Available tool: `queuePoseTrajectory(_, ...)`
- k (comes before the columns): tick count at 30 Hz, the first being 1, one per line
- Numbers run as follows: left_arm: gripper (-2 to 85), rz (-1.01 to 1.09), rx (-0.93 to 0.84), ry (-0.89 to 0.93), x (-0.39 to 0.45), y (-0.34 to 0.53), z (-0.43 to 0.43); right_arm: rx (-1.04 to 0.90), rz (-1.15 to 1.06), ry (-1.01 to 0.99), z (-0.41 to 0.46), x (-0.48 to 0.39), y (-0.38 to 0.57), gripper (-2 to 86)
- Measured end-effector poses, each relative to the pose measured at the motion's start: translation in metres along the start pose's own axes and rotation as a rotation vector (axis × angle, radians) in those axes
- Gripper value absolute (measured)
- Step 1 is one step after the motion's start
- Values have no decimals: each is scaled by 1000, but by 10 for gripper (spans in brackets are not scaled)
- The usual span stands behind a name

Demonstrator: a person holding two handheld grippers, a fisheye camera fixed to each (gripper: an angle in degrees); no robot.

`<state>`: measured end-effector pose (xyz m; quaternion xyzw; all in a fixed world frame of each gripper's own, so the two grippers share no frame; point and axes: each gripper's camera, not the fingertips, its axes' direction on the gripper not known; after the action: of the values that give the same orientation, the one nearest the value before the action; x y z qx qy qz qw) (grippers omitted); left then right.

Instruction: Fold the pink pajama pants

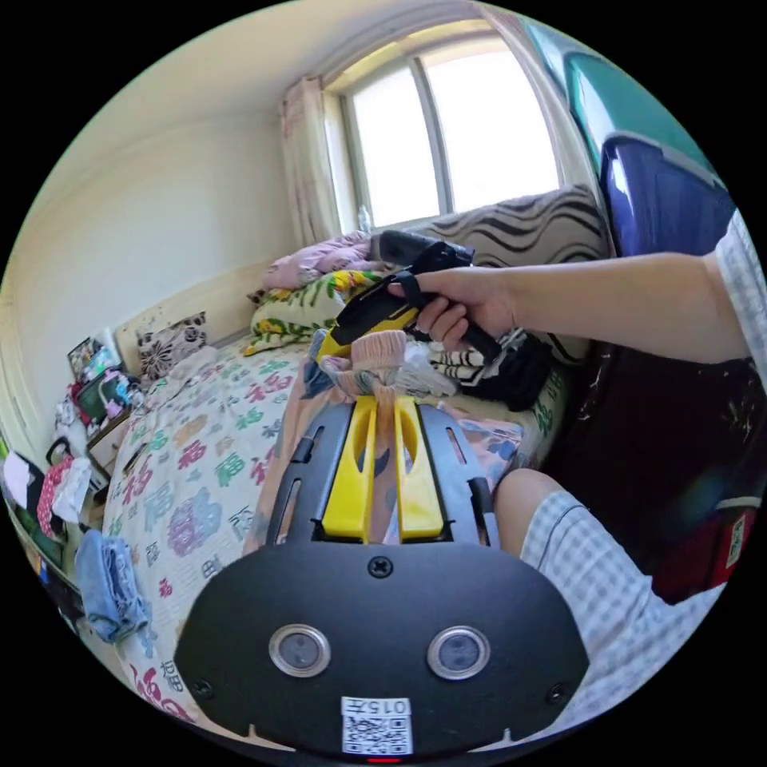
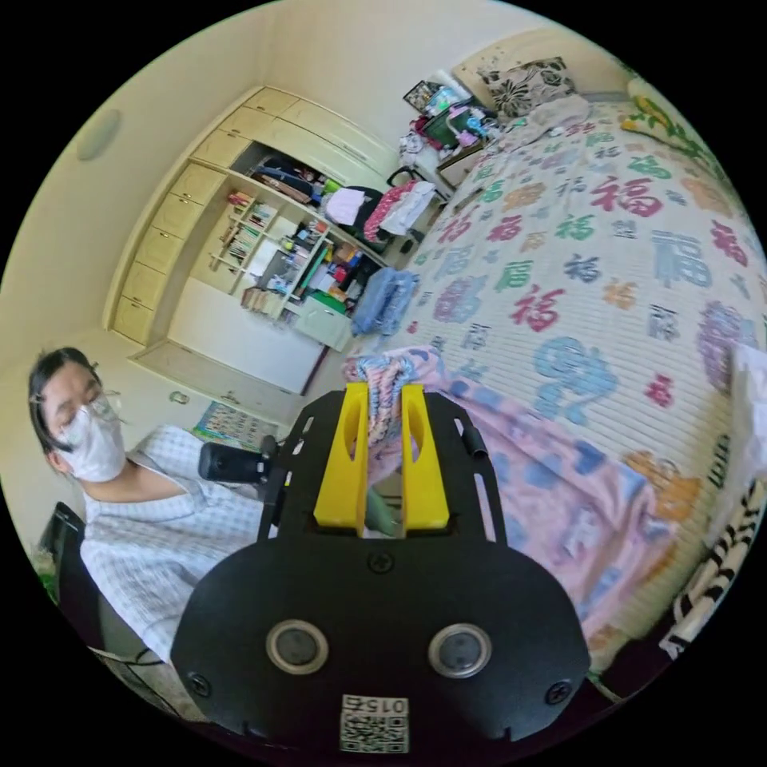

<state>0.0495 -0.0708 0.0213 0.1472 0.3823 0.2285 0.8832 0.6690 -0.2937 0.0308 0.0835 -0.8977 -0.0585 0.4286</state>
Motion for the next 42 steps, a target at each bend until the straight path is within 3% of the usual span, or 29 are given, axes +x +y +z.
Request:
queuePoseTrajectory(6,24,150,-190,99,116,-35,154,-103,166,269,-114,79,59,72)
queuePoseTrajectory(9,32,249,-365,133,161,-42,226,-166,277,448,-151,109,85,91)
queuePoseTrajectory(12,53,348,-613,285,184,-38,285,-70,375,630,-200,112,118,100)
queuePoseTrajectory(17,61,321,-459,552,144,-76,284,279,448,637,-290,62,195,106)
queuePoseTrajectory(20,56,248,-341,526,101,-100,296,322,484,607,-311,44,219,111)
queuePoseTrajectory(24,44,257,-521,567,82,-112,367,249,572,581,-324,56,223,98)
queuePoseTrajectory(26,20,307,-623,567,85,-113,410,239,555,668,-343,56,223,85)
queuePoseTrajectory(29,1,388,-674,521,86,-118,441,241,587,664,-380,64,225,67)
queuePoseTrajectory(33,-5,370,-645,497,63,-126,437,262,614,578,-426,67,233,73)
queuePoseTrajectory(36,-3,256,-441,486,4,-126,383,341,659,514,-469,56,258,98)
queuePoseTrajectory(39,16,51,-288,329,-89,-100,312,434,706,466,-503,53,288,123)
queuePoseTrajectory(42,86,-281,-372,202,-198,-45,263,521,702,312,-523,66,302,165)
